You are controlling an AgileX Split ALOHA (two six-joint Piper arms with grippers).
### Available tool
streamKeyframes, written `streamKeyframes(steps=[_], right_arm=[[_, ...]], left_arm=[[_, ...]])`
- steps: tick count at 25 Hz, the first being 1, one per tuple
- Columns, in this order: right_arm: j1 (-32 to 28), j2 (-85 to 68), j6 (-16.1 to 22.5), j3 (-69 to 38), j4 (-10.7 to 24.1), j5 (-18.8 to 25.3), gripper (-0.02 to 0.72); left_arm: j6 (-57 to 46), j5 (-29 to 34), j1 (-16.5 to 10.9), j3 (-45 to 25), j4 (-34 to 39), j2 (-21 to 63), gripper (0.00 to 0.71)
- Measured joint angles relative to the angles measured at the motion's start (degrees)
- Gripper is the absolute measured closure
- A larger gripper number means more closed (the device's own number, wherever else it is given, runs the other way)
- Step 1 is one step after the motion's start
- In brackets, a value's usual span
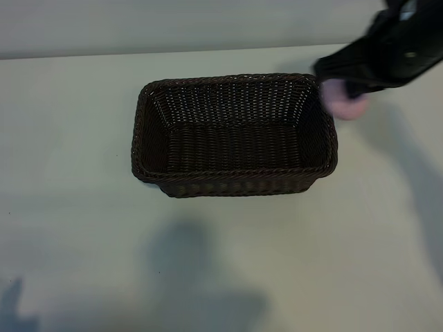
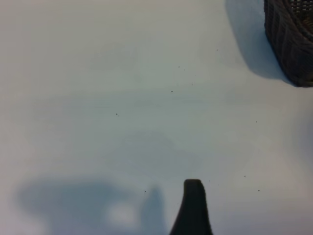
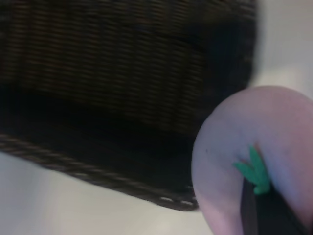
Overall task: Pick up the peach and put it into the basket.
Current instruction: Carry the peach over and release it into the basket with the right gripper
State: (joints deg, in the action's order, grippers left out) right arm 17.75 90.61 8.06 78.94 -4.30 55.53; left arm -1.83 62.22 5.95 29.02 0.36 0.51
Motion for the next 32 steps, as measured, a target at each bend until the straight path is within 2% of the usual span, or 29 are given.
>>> streamKeyframes(steps=[4, 9, 18, 23, 26, 29, 32], right_arm=[[4.46, 3.63, 1.02, 2.28, 0.0, -0.85, 0.662], [7.65, 9.07, 1.64, 2.69, 0.0, -5.09, 0.663], [8.52, 20.63, 1.76, 2.69, 0.05, -11.66, 0.663], [8.52, 23.57, 1.76, 2.73, -0.06, -12.69, 0.643], [8.52, 23.62, 1.95, 3.56, -0.16, -12.21, 0.559], [8.52, 23.62, 1.95, 6.05, -0.21, -10.36, 0.39], [8.52, 23.62, 1.63, 9.29, -0.24, -6.07, 0.212]], left_arm=[[0.0, 0.0, 0.0, 0.0, 0.0, 0.0, 0.114], [0.0, 0.0, 0.0, 0.0, 0.0, 0.0, 0.114], [0.0, 0.0, 0.0, 0.0, 0.0, 0.0, 0.114], [0.0, 0.0, 0.0, 0.0, 0.0, 0.0, 0.114], [0.0, 0.0, 0.0, 0.0, 0.0, 0.0, 0.114], [0.0, 0.0, 0.0, 0.0, 0.0, 0.0, 0.114], [0.0, 0.0, 0.0, 0.0, 0.0, 0.0, 0.114]])
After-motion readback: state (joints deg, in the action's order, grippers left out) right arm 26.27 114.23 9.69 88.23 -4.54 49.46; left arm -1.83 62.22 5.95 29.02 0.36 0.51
